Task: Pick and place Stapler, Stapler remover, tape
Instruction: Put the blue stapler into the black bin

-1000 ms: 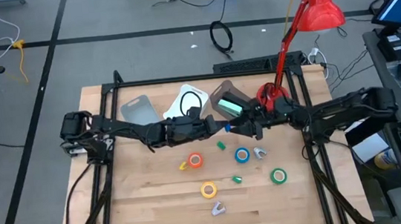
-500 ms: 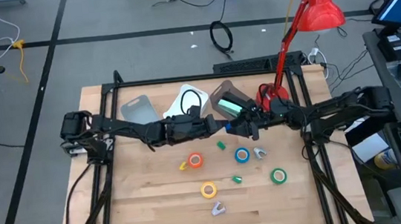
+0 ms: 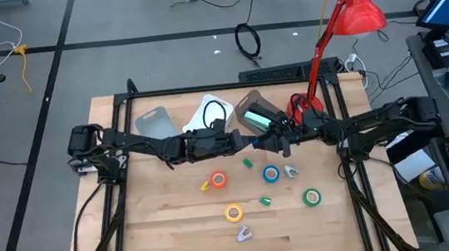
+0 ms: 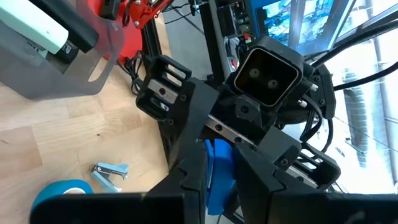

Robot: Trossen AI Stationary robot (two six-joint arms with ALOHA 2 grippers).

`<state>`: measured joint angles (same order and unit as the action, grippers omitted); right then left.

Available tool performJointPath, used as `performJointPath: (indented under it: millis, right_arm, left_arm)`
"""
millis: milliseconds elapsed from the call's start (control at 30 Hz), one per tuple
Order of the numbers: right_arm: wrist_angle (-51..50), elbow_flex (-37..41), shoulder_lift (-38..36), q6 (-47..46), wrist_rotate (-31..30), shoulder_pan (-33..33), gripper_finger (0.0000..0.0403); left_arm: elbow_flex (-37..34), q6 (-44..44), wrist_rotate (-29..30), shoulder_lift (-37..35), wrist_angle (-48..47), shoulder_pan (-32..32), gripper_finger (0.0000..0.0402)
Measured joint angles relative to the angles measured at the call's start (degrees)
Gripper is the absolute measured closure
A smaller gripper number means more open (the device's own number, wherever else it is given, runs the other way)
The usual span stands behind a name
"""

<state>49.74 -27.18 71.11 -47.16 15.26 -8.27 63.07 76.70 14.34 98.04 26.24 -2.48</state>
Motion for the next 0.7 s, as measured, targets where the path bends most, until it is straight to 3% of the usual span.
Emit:
performJointPath:
  millis: [333,700]
  right_arm:
    - [0.31,0.02,0.00,-0.16,0.17,0.02,0.0328]
    - [0.53,0.04,0.00,0.13,0.05,0.02,0.0339]
  left_arm:
    - [0.02,-0.34,-0.38,0.02,-0.50,0.00,0.0344]
    - [0.02,-1.61,-0.43,0.00,-0.52,0.00,0.0339]
